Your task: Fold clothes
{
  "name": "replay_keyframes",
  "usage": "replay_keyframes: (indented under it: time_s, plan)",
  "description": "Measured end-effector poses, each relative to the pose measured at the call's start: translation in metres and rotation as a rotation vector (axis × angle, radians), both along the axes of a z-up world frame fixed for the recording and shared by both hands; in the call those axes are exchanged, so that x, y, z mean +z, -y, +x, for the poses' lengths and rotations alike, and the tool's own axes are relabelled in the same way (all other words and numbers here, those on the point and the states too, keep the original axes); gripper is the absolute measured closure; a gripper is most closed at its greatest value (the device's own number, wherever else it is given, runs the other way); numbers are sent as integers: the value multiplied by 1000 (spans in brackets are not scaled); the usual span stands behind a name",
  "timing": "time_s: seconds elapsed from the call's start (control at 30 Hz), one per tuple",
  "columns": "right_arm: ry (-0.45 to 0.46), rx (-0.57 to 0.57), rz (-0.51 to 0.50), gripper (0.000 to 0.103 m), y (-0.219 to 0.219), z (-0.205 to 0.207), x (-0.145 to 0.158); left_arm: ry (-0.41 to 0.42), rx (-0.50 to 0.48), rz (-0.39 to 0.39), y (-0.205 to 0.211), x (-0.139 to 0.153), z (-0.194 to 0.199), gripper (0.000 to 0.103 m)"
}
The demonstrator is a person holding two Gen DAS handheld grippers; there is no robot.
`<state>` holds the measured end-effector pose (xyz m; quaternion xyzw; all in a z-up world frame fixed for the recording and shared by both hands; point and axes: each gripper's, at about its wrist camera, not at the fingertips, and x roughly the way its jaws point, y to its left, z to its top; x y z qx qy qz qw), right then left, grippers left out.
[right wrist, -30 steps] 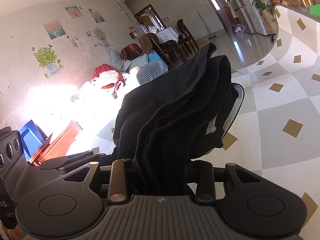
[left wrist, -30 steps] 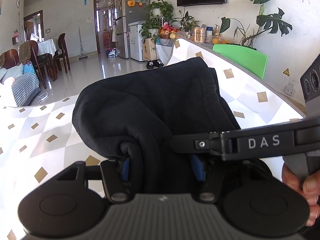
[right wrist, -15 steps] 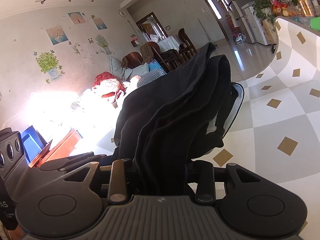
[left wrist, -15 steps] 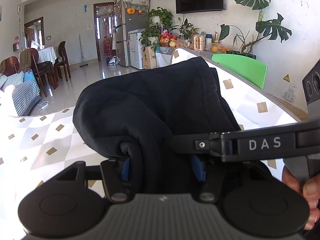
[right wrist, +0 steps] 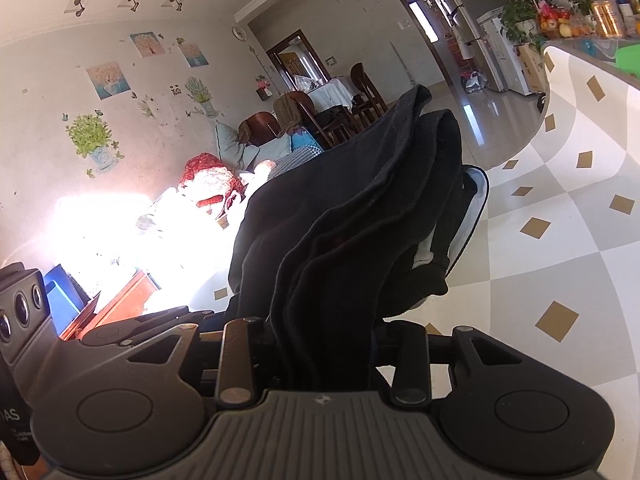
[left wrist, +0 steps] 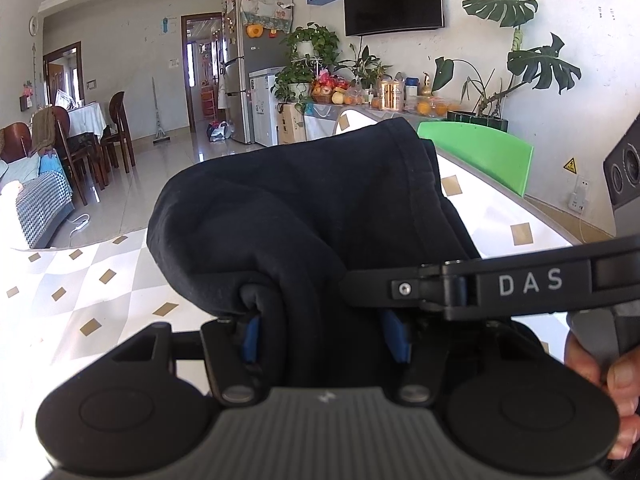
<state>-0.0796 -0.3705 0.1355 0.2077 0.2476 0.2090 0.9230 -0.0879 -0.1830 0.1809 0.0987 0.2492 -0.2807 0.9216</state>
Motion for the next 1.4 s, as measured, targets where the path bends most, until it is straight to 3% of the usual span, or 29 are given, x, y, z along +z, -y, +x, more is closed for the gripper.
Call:
replay_keyframes:
  time_s: [0.57,1.03,1.4]
  plan:
    - [41,-117,10,66,51,5,10,24,-55,-15,60,7,23,48]
    - [30,-205,-15,66,88,11,6,4,-92,-32,109,-2,42,48]
    - [-7,-290,26,66,132,21,-4,-22,-125,-25,163,-12,63,48]
